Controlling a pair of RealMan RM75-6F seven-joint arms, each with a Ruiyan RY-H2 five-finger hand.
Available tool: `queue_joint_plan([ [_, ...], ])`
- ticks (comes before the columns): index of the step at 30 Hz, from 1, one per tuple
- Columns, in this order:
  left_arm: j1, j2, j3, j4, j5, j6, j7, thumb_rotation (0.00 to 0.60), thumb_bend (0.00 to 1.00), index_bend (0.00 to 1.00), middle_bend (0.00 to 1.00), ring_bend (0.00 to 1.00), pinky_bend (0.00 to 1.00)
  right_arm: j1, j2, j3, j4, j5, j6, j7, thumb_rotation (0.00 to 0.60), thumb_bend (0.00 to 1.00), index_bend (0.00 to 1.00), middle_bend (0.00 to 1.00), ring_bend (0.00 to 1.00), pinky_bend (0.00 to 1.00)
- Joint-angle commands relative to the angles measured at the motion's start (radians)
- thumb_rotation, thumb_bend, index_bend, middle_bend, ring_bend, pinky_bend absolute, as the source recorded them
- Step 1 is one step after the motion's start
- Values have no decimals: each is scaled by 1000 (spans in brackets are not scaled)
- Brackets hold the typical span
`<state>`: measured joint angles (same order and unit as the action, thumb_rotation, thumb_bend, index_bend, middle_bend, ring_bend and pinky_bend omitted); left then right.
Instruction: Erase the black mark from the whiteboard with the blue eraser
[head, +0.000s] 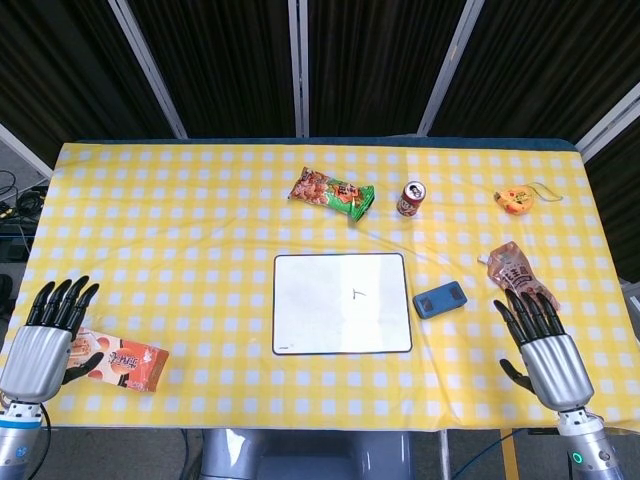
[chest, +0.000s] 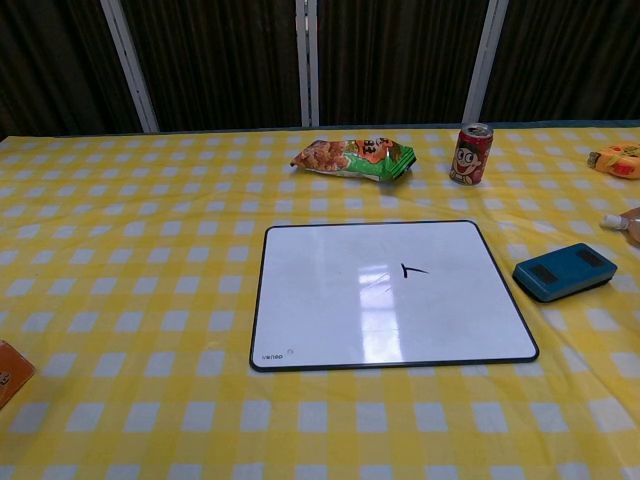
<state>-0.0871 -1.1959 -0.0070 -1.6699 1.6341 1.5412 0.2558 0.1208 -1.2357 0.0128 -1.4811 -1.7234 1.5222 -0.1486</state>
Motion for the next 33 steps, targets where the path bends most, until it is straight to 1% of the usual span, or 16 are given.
queue_joint_plan([
  [1, -1, -2, 1, -4, 4, 0, 7, 600, 31, 0, 0, 0, 0, 69, 45, 11, -58, 24, -114, -31, 600, 94, 186, 6, 0, 4],
  [3, -2, -3, 2, -6, 8, -1, 13, 600, 32, 0, 0, 0, 0, 98, 58, 14, -78, 46, -177, -45, 600, 95, 215, 18, 0, 11],
  [7, -2, -6, 3, -4, 9, -2, 21, 600, 31, 0, 0, 0, 0, 156, 73, 28, -116, 110, -306, -67, 600, 95, 219, 25, 0, 18],
  [9, -3, -8, 1, 0, 1, -6, 19, 600, 31, 0, 0, 0, 0, 197, 64, 46, -126, 159, -382, -110, 600, 95, 227, 35, 0, 19],
  [11, -4, -8, -1, 2, -7, -10, 16, 600, 31, 0, 0, 0, 0, 218, 53, 58, -134, 190, -417, -152, 600, 99, 250, 57, 0, 19],
  [14, -5, -7, -5, 4, -14, -12, 13, 600, 32, 0, 0, 0, 0, 242, 35, 72, -145, 233, -451, -197, 600, 101, 259, 67, 0, 19],
  [17, -5, -6, -6, 5, -18, -13, 10, 600, 32, 0, 0, 0, 0, 262, 17, 83, -146, 263, -475, -216, 600, 101, 235, 65, 0, 20],
  [21, -5, -4, -8, 9, -30, -17, 3, 600, 32, 0, 0, 0, 0, 312, -20, 99, -118, 341, -546, -288, 600, 101, 220, 64, 0, 19],
  [25, -7, -6, -11, 15, -41, -25, 1, 600, 31, 0, 0, 0, 0, 342, -40, 107, -100, 413, -583, -354, 600, 101, 220, 63, 0, 14],
  [28, -11, -8, -13, 15, -48, -33, 2, 600, 31, 0, 0, 0, 0, 361, -59, 113, -86, 450, -596, -368, 600, 101, 221, 64, 0, 13],
  [33, -15, -12, -13, 18, -55, -42, 7, 600, 32, 0, 0, 0, 0, 388, -81, 113, -60, 480, -609, -377, 600, 102, 239, 69, 0, 13],
])
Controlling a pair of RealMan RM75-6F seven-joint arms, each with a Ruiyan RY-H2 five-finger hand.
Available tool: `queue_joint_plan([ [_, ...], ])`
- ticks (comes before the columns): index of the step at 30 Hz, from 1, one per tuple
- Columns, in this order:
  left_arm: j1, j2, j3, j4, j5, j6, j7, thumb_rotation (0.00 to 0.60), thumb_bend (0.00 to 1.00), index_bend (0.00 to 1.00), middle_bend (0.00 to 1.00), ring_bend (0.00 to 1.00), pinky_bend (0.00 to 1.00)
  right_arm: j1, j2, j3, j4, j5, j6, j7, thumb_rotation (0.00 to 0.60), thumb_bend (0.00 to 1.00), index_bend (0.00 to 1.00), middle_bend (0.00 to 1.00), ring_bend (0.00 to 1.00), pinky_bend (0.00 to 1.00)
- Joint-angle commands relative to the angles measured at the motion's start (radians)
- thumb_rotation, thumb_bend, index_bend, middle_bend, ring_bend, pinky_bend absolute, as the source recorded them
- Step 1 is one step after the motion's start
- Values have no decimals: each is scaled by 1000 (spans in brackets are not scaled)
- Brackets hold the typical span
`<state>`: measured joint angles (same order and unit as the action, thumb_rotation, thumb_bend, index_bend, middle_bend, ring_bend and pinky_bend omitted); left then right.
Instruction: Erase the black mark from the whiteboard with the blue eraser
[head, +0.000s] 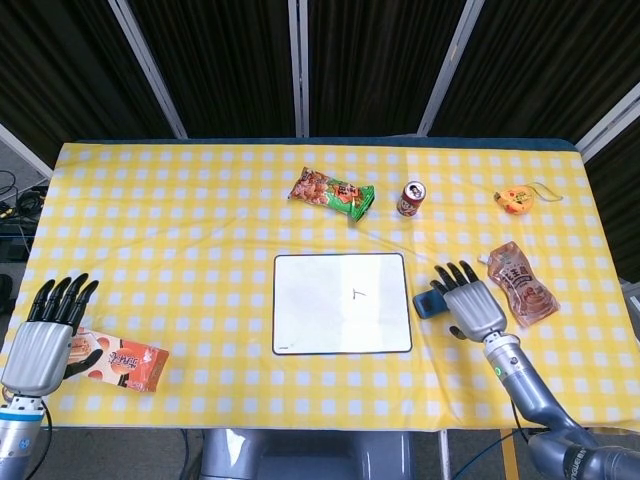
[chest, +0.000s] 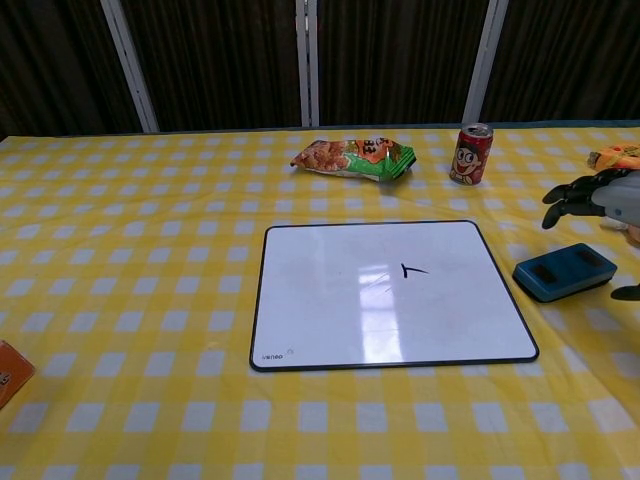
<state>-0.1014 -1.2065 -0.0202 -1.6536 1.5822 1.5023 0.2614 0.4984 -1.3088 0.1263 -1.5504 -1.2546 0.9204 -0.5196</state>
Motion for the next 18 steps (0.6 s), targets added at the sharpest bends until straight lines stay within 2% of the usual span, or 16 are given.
queue_joint_plan([
  [1, -2, -2, 0, 2, -5, -5, 1, 600, 32, 0, 0, 0, 0, 15, -12, -1, 15, 18, -11, -11, 600, 102, 243, 71, 0, 12],
  [18, -8, -2, -2, 7, -16, -13, -10, 600, 31, 0, 0, 0, 0, 74, -100, -20, 96, 95, -19, -47, 600, 103, 298, 100, 0, 9],
])
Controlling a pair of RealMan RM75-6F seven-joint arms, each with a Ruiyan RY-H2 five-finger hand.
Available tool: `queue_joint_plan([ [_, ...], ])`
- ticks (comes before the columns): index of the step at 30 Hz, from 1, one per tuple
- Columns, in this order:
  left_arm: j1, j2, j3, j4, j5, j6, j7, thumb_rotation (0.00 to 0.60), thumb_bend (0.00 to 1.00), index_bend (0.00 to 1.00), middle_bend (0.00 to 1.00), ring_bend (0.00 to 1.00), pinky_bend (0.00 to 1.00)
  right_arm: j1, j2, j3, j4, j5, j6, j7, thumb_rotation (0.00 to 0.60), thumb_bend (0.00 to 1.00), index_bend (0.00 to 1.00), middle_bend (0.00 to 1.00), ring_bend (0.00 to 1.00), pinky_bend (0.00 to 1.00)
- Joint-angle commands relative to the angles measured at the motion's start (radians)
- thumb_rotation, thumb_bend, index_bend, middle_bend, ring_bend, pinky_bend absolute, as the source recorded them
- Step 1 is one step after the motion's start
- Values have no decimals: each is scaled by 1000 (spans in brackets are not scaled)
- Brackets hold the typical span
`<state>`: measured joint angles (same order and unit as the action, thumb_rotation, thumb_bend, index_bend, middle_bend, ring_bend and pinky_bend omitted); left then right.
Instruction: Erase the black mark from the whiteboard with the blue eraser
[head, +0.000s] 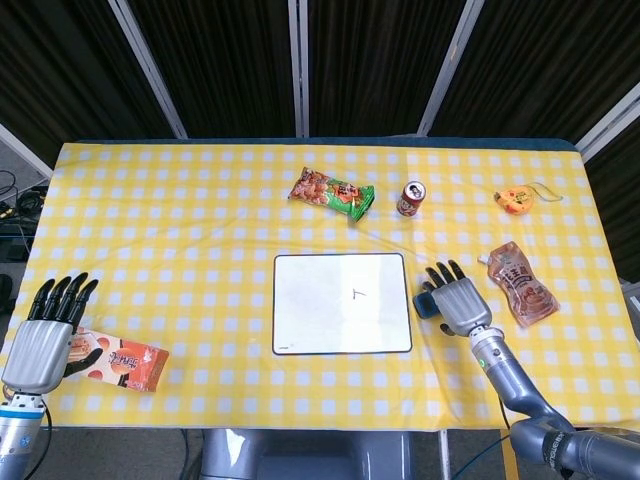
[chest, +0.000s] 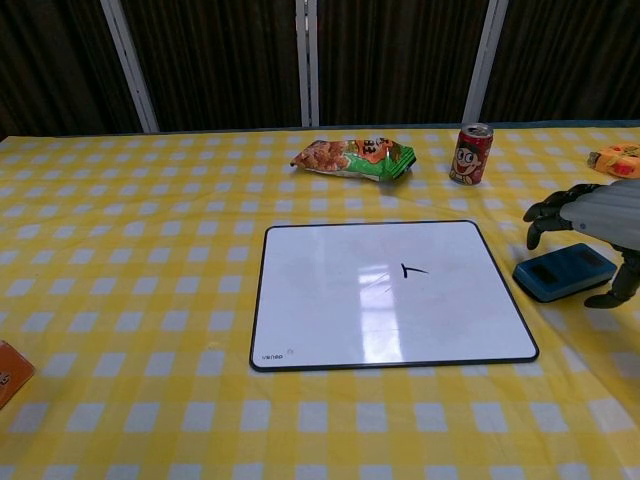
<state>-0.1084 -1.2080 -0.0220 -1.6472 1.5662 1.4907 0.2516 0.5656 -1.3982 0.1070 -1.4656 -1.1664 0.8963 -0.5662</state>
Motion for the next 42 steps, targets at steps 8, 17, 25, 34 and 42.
queue_joint_plan([
  [8, -5, -2, -2, 4, -9, -9, -1, 600, 32, 0, 0, 0, 0, 20, -34, -5, 45, 22, 14, 3, 600, 105, 360, 166, 0, 19],
  [17, -7, -3, -2, 4, -13, -11, -1, 600, 31, 0, 0, 0, 0, 31, -59, -17, 75, 38, 15, -3, 600, 105, 365, 167, 0, 20],
  [25, -8, -2, -2, 5, -16, -11, -4, 600, 31, 0, 0, 0, 0, 40, -72, -22, 92, 50, 16, -10, 600, 107, 439, 222, 44, 43],
  [34, -8, -1, -2, 4, -15, -7, -10, 600, 31, 0, 0, 0, 0, 27, -105, -8, 117, -26, 68, 143, 600, 177, 803, 645, 659, 708],
  [42, -7, -1, -3, 5, -11, 0, -20, 600, 31, 0, 0, 0, 0, 23, -54, 50, -10, -66, 106, 316, 600, 180, 814, 687, 703, 757],
])
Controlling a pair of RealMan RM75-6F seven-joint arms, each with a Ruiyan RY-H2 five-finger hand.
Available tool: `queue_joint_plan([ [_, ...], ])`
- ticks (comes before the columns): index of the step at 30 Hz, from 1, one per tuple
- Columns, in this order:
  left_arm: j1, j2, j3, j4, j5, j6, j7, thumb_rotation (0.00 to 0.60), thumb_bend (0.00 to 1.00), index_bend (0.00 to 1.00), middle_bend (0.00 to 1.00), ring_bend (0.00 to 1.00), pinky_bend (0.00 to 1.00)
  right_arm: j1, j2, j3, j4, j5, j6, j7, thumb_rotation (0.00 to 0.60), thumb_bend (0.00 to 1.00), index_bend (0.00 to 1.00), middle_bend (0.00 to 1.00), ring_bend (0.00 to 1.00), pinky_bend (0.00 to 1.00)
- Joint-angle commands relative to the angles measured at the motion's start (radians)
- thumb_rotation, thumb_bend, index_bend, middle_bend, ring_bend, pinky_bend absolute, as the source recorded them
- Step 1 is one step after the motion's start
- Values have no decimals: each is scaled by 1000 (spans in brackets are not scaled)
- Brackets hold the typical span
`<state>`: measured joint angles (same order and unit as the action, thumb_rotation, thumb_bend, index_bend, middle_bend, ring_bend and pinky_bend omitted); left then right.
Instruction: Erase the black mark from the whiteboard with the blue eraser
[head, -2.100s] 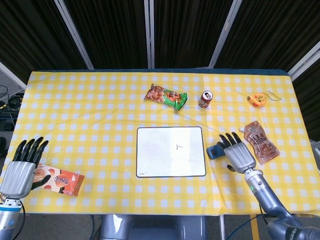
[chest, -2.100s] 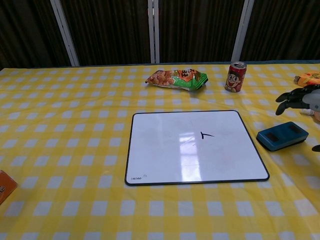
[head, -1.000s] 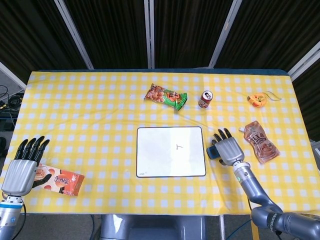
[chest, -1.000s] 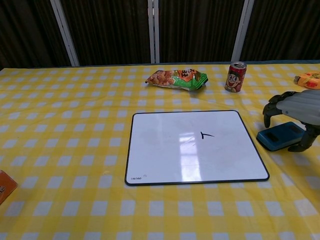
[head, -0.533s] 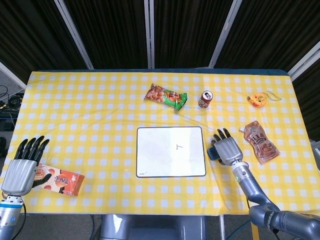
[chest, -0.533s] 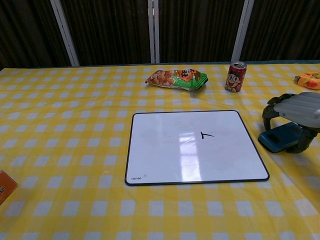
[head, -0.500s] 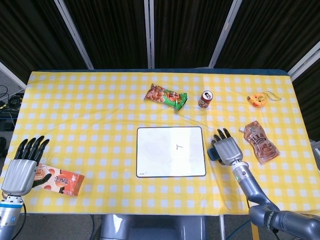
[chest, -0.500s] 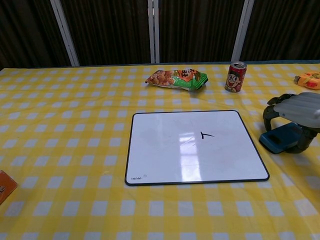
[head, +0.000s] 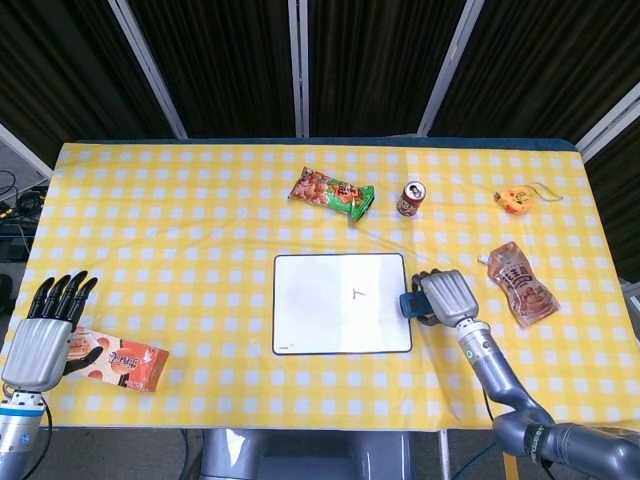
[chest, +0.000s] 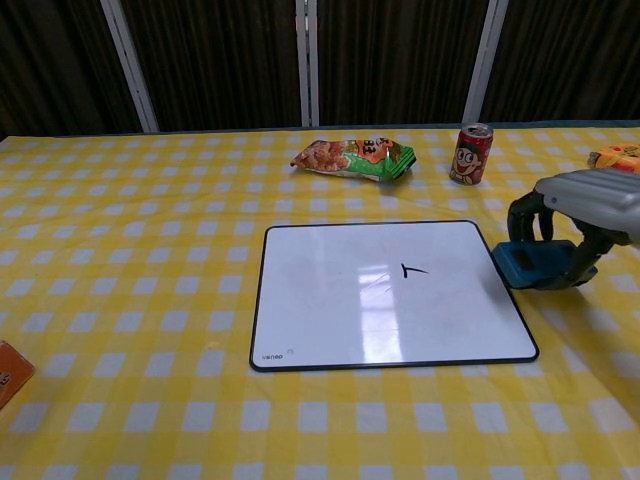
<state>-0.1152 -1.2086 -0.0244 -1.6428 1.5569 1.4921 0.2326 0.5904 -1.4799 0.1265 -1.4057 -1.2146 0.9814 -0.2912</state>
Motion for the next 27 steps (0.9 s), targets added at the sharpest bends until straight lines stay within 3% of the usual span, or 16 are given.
queue_joint_plan([
  [1, -1, 0, 0, 1, -3, -3, -2, 600, 31, 0, 0, 0, 0, 0, 32, 35, -88, -17, 24, 40, 600, 180, 814, 687, 704, 757],
  [6, -3, 2, -2, 0, -7, -7, -7, 600, 30, 0, 0, 0, 0, 23, 24, 51, -172, -2, 28, -12, 600, 180, 815, 687, 704, 757],
  [14, -6, 8, -2, -1, -12, -15, -24, 600, 32, 0, 0, 0, 0, 86, -72, 69, -197, 61, 5, -119, 600, 180, 817, 688, 705, 758],
  [21, -11, 13, -7, 3, -28, -28, -42, 600, 32, 0, 0, 0, 0, 145, -168, 80, -162, 114, -22, -184, 600, 179, 817, 688, 705, 757],
  [27, -19, 15, -14, 13, -53, -47, -53, 600, 31, 0, 0, 0, 0, 214, -261, 100, -59, 193, -75, -227, 600, 179, 817, 688, 705, 758],
])
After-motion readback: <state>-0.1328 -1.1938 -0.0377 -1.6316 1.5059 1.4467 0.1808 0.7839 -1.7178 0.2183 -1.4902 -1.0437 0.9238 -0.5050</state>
